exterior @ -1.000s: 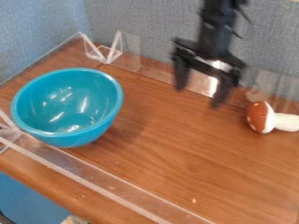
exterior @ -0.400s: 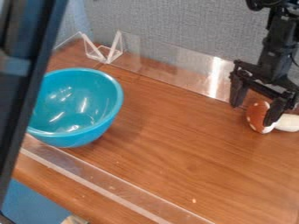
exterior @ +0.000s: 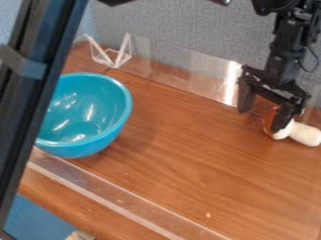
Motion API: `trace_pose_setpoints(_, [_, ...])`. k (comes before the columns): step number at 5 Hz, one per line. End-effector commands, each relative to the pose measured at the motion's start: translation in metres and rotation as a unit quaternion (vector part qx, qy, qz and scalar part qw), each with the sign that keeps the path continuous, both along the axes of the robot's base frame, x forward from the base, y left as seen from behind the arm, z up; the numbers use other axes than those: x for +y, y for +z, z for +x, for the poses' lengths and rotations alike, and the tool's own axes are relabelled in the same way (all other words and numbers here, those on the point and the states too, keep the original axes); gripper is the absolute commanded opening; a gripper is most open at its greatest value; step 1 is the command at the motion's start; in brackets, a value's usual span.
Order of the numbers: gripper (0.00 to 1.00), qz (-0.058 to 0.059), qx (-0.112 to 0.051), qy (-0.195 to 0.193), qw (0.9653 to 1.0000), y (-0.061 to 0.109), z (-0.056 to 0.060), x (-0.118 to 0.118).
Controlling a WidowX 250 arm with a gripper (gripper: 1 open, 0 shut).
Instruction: Put the mushroom in the blue bowl
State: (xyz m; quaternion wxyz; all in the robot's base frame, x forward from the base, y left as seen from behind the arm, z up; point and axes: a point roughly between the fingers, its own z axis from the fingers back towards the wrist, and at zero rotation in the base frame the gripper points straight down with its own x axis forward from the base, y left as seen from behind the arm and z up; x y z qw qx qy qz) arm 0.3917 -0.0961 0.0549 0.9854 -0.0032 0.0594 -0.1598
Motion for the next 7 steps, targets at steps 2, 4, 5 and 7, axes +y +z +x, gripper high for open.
trace_pose_setpoints(2, [1.00, -0.023, -0.050, -0.039, 0.9978, 0.030, 0.015, -0.004])
trace_pose_setpoints(4, [1.00, -0.032, -0.055, -0.067, 0.9957, 0.032, 0.014, -0.012])
trace_pose_setpoints(5, [1.00, -0.038, -0.059, -0.072, 0.9949, 0.037, 0.009, -0.013])
trace_pose_setpoints(7, [1.00, -0.049, -0.069, -0.057, 0.9947, 0.057, 0.006, -0.004])
